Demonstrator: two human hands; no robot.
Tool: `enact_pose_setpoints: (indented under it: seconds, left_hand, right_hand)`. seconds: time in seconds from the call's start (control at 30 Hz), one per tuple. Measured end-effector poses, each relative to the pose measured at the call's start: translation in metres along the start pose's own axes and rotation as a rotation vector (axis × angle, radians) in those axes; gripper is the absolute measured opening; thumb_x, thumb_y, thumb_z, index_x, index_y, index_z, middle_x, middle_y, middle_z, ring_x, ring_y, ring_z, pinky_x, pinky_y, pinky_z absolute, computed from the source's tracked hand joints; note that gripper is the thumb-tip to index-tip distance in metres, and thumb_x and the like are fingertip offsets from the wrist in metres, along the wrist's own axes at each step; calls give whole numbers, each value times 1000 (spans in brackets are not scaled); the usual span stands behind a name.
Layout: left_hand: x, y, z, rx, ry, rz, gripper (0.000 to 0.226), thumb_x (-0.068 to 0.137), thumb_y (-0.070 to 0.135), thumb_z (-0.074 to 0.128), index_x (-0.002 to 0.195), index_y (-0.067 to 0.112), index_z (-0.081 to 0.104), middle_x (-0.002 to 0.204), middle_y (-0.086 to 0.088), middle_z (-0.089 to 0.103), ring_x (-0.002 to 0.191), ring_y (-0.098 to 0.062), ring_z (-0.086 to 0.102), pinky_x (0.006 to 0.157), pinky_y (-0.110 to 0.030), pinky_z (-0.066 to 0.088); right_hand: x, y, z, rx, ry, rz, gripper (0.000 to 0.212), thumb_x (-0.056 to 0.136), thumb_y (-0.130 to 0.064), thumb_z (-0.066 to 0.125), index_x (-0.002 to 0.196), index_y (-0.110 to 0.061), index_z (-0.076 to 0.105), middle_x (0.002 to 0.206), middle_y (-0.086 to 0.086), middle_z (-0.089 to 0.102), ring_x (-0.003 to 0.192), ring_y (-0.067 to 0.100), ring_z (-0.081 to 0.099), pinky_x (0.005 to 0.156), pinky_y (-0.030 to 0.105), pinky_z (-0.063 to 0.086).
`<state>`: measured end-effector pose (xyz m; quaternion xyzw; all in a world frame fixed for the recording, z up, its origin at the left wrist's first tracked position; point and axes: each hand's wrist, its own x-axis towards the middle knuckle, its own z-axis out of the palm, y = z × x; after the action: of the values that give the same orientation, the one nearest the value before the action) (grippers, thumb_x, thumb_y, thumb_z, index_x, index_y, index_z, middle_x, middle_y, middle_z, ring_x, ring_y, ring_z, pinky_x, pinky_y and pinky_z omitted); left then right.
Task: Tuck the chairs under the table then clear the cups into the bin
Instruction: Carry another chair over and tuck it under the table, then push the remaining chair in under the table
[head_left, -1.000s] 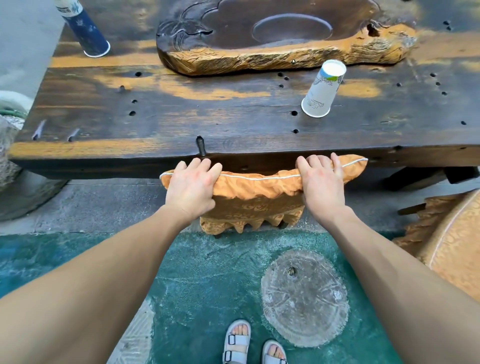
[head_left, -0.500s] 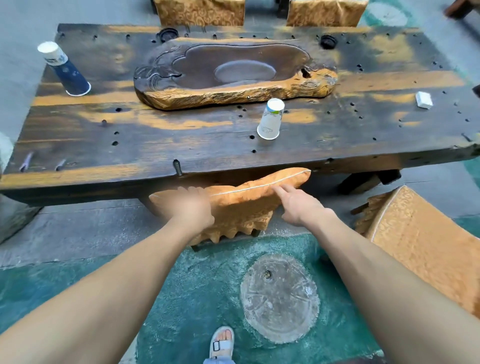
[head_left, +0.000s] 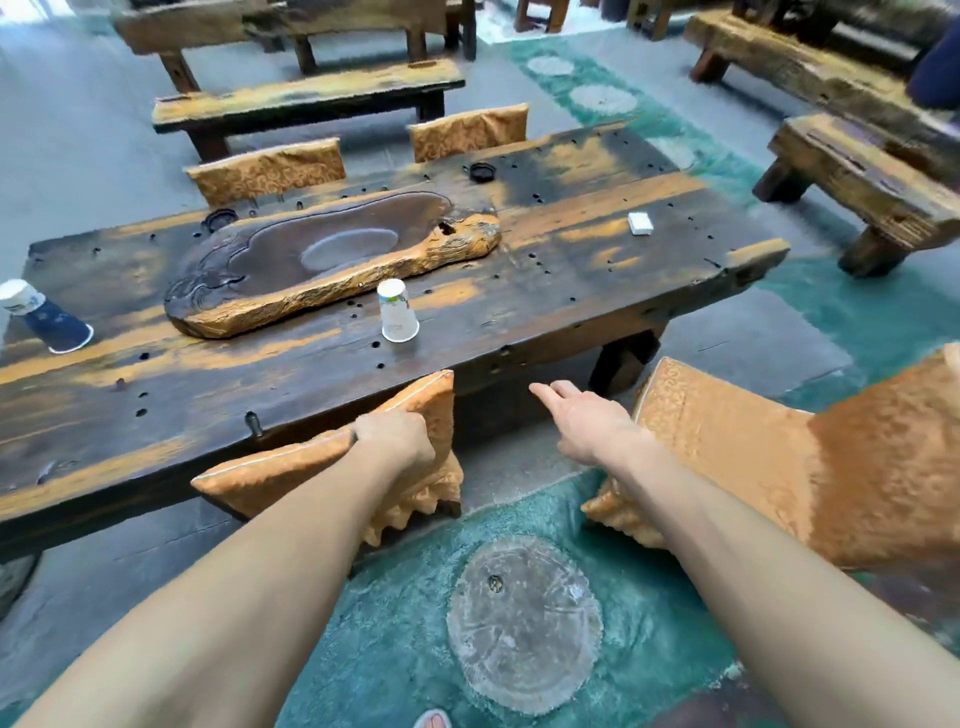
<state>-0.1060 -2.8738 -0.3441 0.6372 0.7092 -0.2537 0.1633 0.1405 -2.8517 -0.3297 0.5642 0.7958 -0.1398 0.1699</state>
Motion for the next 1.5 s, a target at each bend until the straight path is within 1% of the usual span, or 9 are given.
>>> enact_pose_setpoints:
  seconds: [0.1,0.2,0.33,0.4,0.6,0.73,1.17,1.4,1.5]
  left_hand:
    - [-19,81,-30,66,32,130,43,93,37,51,131,20,62,126,-5,65,116,-30,63,95,-43,53]
    - [-47,170,-51,-17,118,203,44,85,30,52,126,19,62,129,-9,64,117,-34,62,94,-43,51]
    - [-97,307,-60,-117,176,341,42,84,26,54,125,21,57,129,-7,60,118,-33,59,89,-41,47]
    - [-118,367,-57,-142,174,409,48,83,25,55,132,23,54,129,-5,59,117,-32,58,91,-42,49]
    - [-167,506,-40,-147,206,548,60,82,22,54,141,23,48,132,-5,58,114,-31,58,75,-38,51]
    - [-188,557,-28,-212,224,558,63,82,23,57,144,21,44,133,-8,55,115,-33,57,84,-43,53]
    - [-136,705,-31,-301,143,564,66,82,30,61,145,18,42,131,-11,54,110,-34,59,88,-47,54]
    - [-77,787,-22,-371,-54,495,60,88,39,57,141,16,42,132,-16,56,117,-38,58,97,-45,50]
    - [-51,822,-19,-453,-156,466,66,87,33,61,145,15,37,132,-17,57,116,-37,60,98,-44,50]
  right_hand:
    - [-45,67,4,32,46,73,80,92,-9,54,160,-28,16,157,5,32,129,39,51,100,53,48]
    - [-96,139,15,-14,114,166,76,91,-22,62,157,-31,24,156,2,37,143,30,40,111,64,33]
    - [-183,247,36,-16,152,322,88,81,-42,76,154,-33,28,162,0,30,153,26,22,116,69,19]
    - [-225,298,50,9,154,398,92,80,-41,78,155,-34,25,163,-1,26,154,25,18,116,69,16]
    - [-335,422,89,97,159,594,82,87,-28,68,156,-32,24,162,1,27,155,26,16,117,72,17]
    - [-368,472,108,147,164,658,83,90,-19,66,159,-31,20,165,0,23,156,26,13,118,71,19]
    - [-315,608,120,177,196,610,86,89,-10,66,159,-30,20,165,0,23,156,26,15,118,70,21]
    - [-241,699,107,122,134,480,83,89,-3,58,159,-29,21,164,2,23,155,25,14,118,70,20]
    - [-209,732,101,89,106,422,83,89,0,56,159,-28,21,165,3,23,156,25,13,118,69,20]
